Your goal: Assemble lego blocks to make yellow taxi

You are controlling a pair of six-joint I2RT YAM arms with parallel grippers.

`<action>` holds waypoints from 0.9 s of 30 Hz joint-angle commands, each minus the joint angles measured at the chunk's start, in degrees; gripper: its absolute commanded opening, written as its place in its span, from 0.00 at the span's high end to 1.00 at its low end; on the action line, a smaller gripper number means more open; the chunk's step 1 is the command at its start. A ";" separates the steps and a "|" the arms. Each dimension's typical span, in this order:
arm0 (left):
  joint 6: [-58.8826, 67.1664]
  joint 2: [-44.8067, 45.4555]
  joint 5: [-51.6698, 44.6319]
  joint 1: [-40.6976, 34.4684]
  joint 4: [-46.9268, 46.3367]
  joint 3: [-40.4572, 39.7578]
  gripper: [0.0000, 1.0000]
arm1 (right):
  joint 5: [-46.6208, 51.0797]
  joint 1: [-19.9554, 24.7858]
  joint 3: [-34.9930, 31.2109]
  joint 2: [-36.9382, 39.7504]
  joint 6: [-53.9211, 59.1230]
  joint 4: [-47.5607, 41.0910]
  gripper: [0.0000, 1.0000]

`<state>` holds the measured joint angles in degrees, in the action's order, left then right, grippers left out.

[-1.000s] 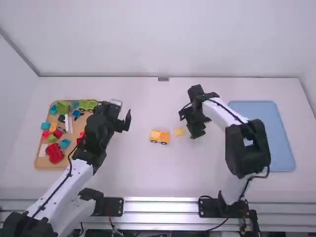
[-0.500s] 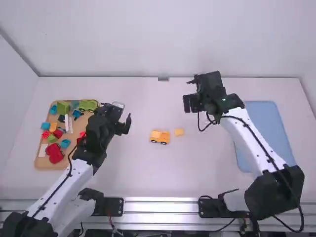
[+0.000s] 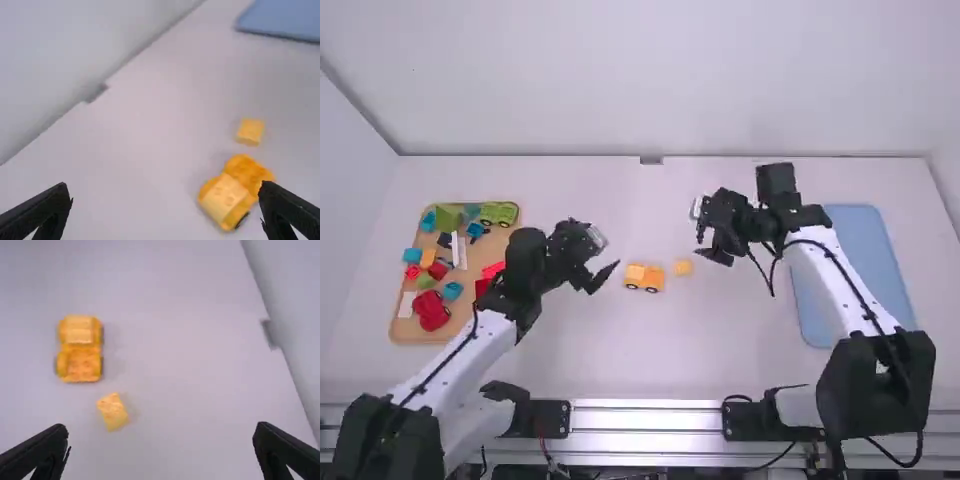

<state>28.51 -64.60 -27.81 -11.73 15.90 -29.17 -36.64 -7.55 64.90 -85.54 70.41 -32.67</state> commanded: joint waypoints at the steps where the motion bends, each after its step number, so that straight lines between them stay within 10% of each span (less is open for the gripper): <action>1: 6.84 -4.22 -15.63 0.48 2.29 0.17 0.01 | -18.45 3.43 -3.63 0.44 12.48 -0.33 0.01; 16: 17.51 -30.34 -35.76 0.46 9.60 -6.36 0.01 | -22.95 5.84 -14.67 -5.77 -4.07 24.35 0.01; 27: 36.41 -38.86 -29.18 0.42 -14.71 -19.15 0.01 | -22.77 1.81 -8.81 -25.49 7.48 19.54 0.01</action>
<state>57.89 -102.98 -58.59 -11.73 2.20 -47.20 -58.70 -5.52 53.93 -110.32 72.73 -12.84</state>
